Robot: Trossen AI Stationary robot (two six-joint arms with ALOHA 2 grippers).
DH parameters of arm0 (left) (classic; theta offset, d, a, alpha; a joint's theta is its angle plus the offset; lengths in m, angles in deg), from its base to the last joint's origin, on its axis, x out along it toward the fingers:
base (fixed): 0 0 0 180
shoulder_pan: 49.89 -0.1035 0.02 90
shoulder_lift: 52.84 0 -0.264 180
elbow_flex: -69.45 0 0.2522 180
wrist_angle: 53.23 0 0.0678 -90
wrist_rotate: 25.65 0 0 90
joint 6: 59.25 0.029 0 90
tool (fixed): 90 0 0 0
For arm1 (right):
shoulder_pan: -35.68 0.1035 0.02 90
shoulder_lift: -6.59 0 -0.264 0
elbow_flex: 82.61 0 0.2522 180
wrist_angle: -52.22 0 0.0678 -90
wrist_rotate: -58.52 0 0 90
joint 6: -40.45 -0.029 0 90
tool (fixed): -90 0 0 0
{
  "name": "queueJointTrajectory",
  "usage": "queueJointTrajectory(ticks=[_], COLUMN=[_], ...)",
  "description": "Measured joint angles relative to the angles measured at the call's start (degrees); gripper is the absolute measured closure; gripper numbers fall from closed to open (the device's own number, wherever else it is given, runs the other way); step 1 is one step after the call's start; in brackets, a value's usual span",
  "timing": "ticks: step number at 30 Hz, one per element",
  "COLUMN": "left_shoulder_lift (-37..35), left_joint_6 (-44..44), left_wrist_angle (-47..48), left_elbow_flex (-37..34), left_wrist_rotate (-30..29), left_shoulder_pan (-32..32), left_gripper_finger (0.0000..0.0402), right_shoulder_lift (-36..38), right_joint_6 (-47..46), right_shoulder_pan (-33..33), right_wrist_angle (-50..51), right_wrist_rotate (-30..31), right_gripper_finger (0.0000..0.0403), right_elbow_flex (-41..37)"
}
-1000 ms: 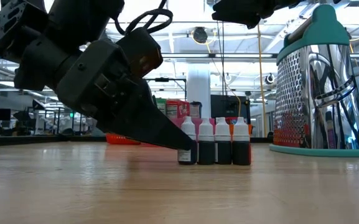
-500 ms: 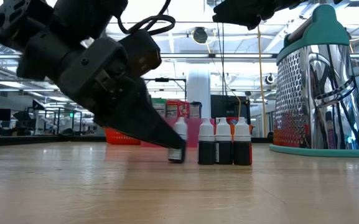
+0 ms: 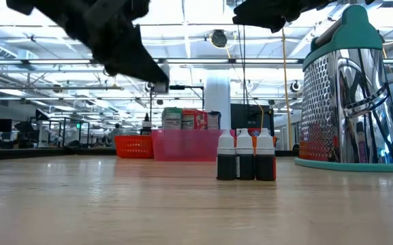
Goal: Pick & Place Kitchen Items
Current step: Put the small black food coloring bottle into the red bin
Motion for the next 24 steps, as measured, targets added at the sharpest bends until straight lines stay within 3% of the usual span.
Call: queueJointTrajectory(ticks=[10, 24], left_shoulder_lift=[-13.8, -16.7], left_joint_6=[0.0, 0.3], left_wrist_angle=[8.9, 18.4], left_elbow_flex=[0.0, 0.0], left_wrist_rotate=[-5.8, -6.0], left_shoulder_pan=[-8.0, -28.3], left_gripper_finger=[0.0361, 0.0361], right_shoulder_lift=[0.0, 0.0], right_joint_6=[0.0, 0.0], right_shoulder_pan=[0.0, 0.0], right_wrist_angle=[0.0, 0.0], right_wrist_rotate=[0.0, 0.0], right_gripper_finger=[0.0248, 0.0248], right_elbow_flex=[0.0, 0.0])
